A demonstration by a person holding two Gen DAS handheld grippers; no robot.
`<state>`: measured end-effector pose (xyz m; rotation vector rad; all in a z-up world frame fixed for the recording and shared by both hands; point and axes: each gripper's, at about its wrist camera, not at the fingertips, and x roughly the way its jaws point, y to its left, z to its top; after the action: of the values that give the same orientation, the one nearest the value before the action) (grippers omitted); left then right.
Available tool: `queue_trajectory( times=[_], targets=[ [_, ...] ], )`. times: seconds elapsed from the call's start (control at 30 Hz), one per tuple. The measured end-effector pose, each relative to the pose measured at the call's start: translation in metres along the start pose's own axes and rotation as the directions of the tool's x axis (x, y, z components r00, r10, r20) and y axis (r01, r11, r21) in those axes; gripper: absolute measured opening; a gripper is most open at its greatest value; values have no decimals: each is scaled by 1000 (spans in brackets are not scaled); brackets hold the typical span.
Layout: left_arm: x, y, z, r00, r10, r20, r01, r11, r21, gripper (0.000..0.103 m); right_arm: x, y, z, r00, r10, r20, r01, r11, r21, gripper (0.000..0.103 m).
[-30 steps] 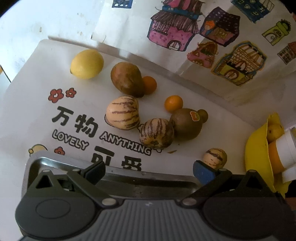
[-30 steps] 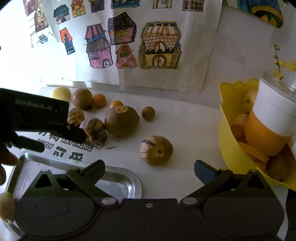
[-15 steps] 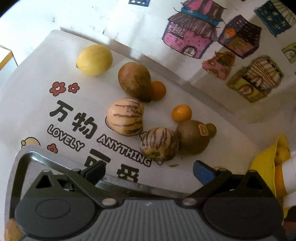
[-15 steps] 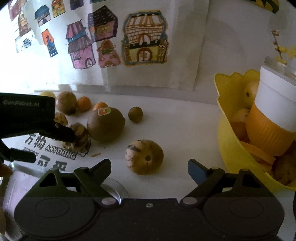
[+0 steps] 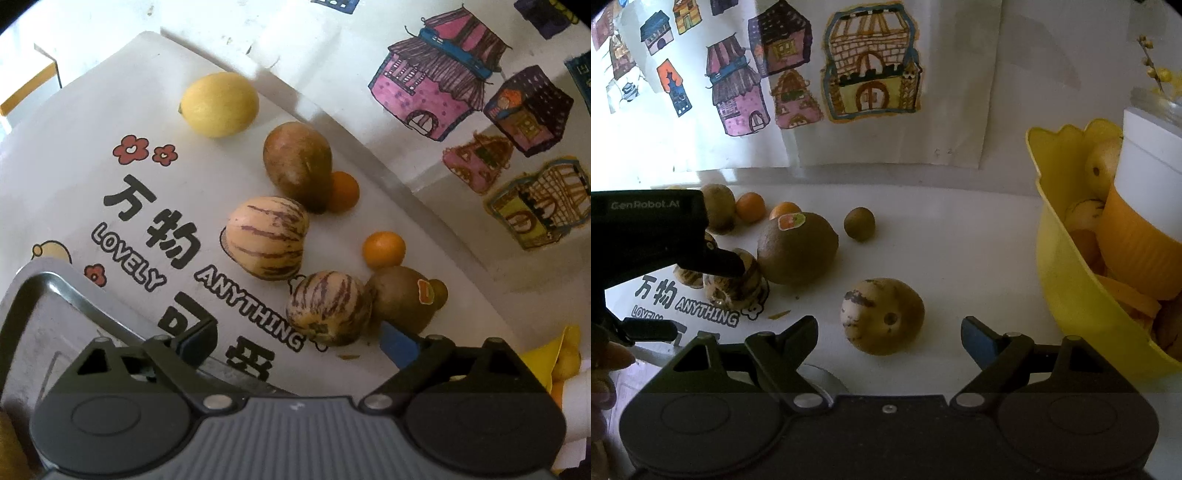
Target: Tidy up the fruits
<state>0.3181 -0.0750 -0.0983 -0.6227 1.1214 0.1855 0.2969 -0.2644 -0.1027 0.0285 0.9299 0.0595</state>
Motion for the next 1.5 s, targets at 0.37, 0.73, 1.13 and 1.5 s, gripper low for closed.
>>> queue_trajectory(
  times=[0.37,0.73,1.13,1.5],
  targets=[
    [1,4,0,999,-48,15,49,997,-67,80,4,-1,2,1000,22,-3,-22,1000,1,76],
    [10,17,-2,996,-84,18,86,986,-140,71,9,0,3,999,41,-17,-41,999,13,68],
    [21,13,4,995,-98,28,101,980,-169,62,14,4,4,998,52,-24,-52,998,18,59],
    [24,12,5,994,-103,29,107,979,-176,59,14,4,4,998,56,-24,-55,998,18,55]
  ],
)
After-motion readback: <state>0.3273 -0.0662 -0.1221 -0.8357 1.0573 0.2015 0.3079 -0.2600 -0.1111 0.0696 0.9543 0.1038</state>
